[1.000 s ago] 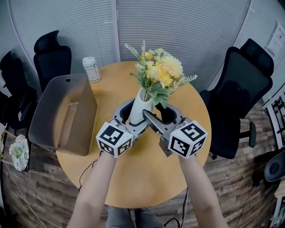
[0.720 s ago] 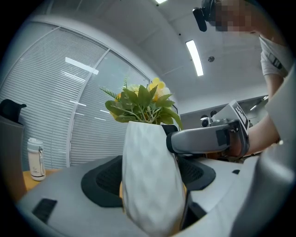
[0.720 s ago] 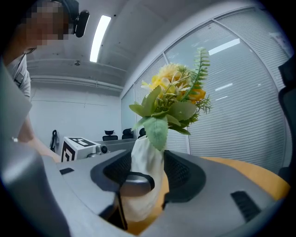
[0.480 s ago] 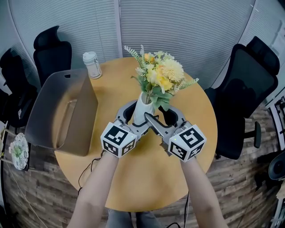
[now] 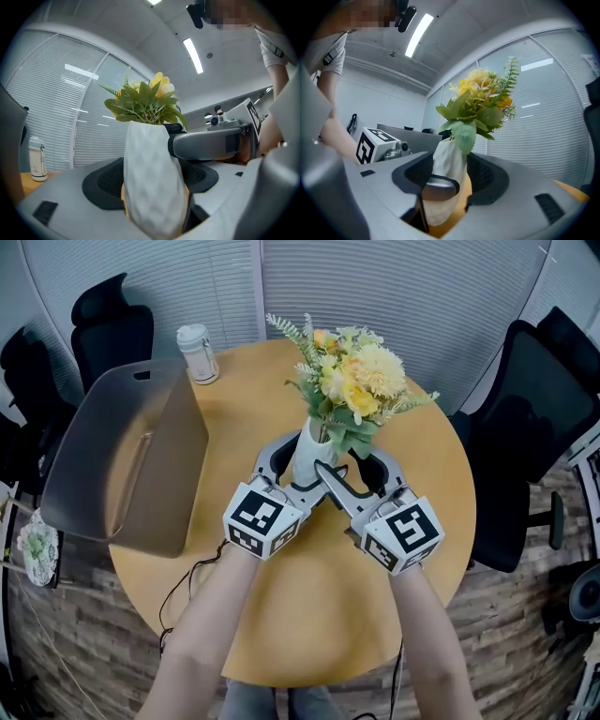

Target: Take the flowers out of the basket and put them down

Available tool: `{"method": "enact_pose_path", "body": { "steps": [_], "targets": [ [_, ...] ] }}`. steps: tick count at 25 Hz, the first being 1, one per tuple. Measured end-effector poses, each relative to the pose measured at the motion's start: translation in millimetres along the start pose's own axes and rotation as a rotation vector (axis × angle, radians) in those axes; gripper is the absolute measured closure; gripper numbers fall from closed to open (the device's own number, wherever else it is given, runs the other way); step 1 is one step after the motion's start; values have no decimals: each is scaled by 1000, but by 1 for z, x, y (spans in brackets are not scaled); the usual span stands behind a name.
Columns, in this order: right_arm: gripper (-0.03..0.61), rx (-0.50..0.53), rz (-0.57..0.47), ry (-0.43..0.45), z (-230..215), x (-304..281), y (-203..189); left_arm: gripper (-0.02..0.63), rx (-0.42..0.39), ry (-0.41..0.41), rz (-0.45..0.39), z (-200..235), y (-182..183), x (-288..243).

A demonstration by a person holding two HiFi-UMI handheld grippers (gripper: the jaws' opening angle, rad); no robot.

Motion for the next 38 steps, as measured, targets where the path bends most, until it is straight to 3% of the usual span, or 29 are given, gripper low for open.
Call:
{"method": "enact_pose_path", "body": {
  "steps": [17, 38],
  "targets": [
    [339, 122, -20, -5, 5, -12, -34, 245, -44, 49, -47, 7, -37, 1],
    [339, 185, -61, -29, 0, -16, -32, 245, -106, 60, -67, 10, -35, -7]
  ]
}}
Point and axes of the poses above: the fingertips, and each gripper's own axes: x backward along the fingers, z to its left, y out of its top, the point moved 2 cm from there along x, backward along the fingers, and after that the axes turned 8 degrees about -x, right-handed, at the moved point
